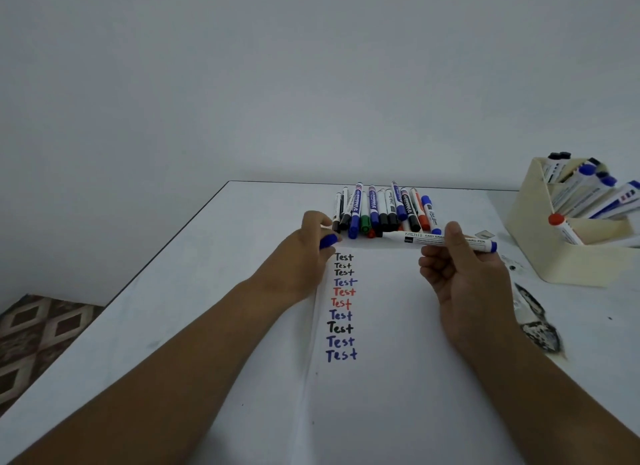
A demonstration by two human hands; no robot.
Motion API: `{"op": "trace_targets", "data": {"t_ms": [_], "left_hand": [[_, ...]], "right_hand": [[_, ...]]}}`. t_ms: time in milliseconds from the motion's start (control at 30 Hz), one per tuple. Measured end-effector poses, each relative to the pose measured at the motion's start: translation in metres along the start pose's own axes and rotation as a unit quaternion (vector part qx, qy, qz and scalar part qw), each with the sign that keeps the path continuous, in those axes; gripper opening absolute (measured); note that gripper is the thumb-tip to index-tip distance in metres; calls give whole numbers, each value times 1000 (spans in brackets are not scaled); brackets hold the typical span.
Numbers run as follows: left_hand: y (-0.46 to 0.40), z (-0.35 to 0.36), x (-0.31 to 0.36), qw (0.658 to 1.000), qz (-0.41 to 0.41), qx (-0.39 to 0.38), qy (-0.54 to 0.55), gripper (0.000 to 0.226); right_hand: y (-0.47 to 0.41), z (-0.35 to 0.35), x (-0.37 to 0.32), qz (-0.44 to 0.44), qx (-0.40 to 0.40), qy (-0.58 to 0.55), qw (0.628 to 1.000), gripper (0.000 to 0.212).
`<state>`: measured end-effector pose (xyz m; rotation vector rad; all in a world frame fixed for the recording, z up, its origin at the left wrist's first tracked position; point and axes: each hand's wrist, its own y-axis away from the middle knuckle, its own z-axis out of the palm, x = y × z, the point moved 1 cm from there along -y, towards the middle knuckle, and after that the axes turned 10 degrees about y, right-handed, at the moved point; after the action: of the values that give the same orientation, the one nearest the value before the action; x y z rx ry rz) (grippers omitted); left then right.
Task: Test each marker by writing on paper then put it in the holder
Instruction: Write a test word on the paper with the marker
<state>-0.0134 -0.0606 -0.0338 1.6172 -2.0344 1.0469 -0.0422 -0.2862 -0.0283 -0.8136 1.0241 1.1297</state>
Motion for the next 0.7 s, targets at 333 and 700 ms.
{"op": "trace_targets", "data": {"t_ms": [333, 700], "left_hand": [[-42, 3, -3, 997, 26, -8, -70, 38], [-26, 0, -16, 999, 13, 5, -49, 35]], "right_hand": [[-1, 1, -1, 10, -1, -12, 1000, 27], [-5, 0, 1, 19, -2, -7, 1000, 27]]}}
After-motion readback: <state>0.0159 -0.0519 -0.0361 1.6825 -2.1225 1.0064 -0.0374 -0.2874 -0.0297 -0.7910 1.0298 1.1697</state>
